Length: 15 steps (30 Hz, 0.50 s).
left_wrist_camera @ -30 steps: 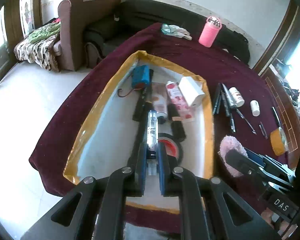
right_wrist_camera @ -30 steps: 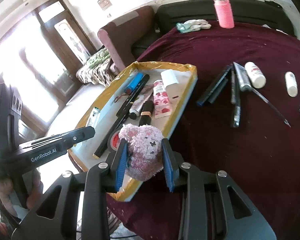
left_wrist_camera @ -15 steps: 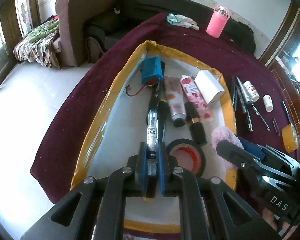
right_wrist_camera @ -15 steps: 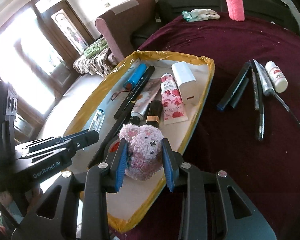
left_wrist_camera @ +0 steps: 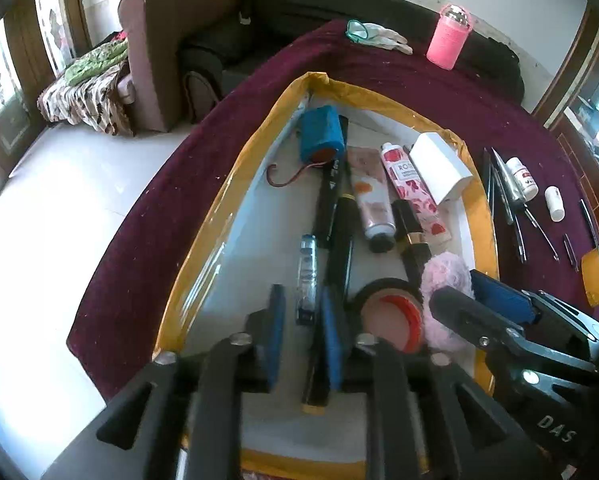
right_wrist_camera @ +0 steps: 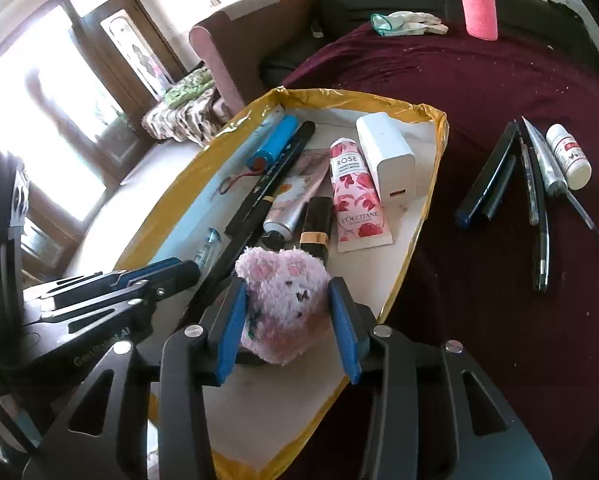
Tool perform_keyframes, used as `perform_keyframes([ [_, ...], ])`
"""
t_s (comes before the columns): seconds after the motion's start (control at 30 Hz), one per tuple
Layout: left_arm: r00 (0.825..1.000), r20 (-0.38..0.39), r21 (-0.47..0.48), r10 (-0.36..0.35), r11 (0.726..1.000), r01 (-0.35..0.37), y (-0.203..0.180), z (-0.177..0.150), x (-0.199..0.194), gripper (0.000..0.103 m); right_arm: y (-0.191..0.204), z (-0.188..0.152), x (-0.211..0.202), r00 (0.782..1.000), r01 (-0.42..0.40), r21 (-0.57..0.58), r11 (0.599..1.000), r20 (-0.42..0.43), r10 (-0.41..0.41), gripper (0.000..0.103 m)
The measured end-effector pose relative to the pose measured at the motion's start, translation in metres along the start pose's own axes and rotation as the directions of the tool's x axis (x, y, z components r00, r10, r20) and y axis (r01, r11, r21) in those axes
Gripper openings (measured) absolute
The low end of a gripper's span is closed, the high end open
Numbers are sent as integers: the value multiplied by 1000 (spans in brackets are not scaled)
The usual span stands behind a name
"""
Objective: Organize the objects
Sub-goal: 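Release pom into tray with right tool while left tool releases pen there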
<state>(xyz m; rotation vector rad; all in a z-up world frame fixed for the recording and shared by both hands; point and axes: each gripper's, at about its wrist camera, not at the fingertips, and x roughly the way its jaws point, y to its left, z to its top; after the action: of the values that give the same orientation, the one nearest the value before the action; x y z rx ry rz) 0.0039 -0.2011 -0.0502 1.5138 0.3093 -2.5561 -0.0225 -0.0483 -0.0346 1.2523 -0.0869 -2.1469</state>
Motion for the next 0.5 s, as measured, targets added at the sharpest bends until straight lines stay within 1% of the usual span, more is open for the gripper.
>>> perform_keyframes([
  [0.03,1000,11,10,7,1000,-7,-4,-1,-4,33,-1,-1,-2,1000,-8,5,1000,3,8,40],
  [0.07,1000,22,18,12,1000,-12,-7,-2,-8,37,-2,-2,-7,1000,-20,11,1000,10,20,42],
  [0.1,999,36,24,19,1000,-20,-10,-3,-12,38,-2,-4,-11,999,-28,11,1000,18,27,48],
  [0.13,998,58,31,37,999,-39,-15,-5,-19,38,-3,-5,-16,999,-34,11,999,30,33,49],
  [0.17,996,74,37,48,998,-51,-19,-6,-24,40,-4,-7,-23,998,-40,10,999,46,40,49],
  [0.2,994,88,44,59,997,-63,-23,-6,-29,45,-6,-9,-29,997,-46,7,999,57,45,49],
  [0.27,989,120,69,82,993,-91,-38,-8,-39,50,-10,-15,-42,995,-53,3,999,81,52,49],
  [0.37,982,160,118,100,986,-120,-61,-11,-53,51,-19,-24,-63,992,-55,8,998,111,54,50],
  [0.4,981,169,131,97,984,-119,-68,-13,-56,52,-22,-28,-69,991,-55,12,998,119,53,50],
  [0.43,982,175,153,74,983,-102,-79,-16,-59,52,-26,-31,-75,991,-51,15,999,126,49,50],
  [0.5,984,168,178,59,980,-89,-92,-20,-60,54,-36,-37,-85,991,-27,30,999,135,22,50],
])
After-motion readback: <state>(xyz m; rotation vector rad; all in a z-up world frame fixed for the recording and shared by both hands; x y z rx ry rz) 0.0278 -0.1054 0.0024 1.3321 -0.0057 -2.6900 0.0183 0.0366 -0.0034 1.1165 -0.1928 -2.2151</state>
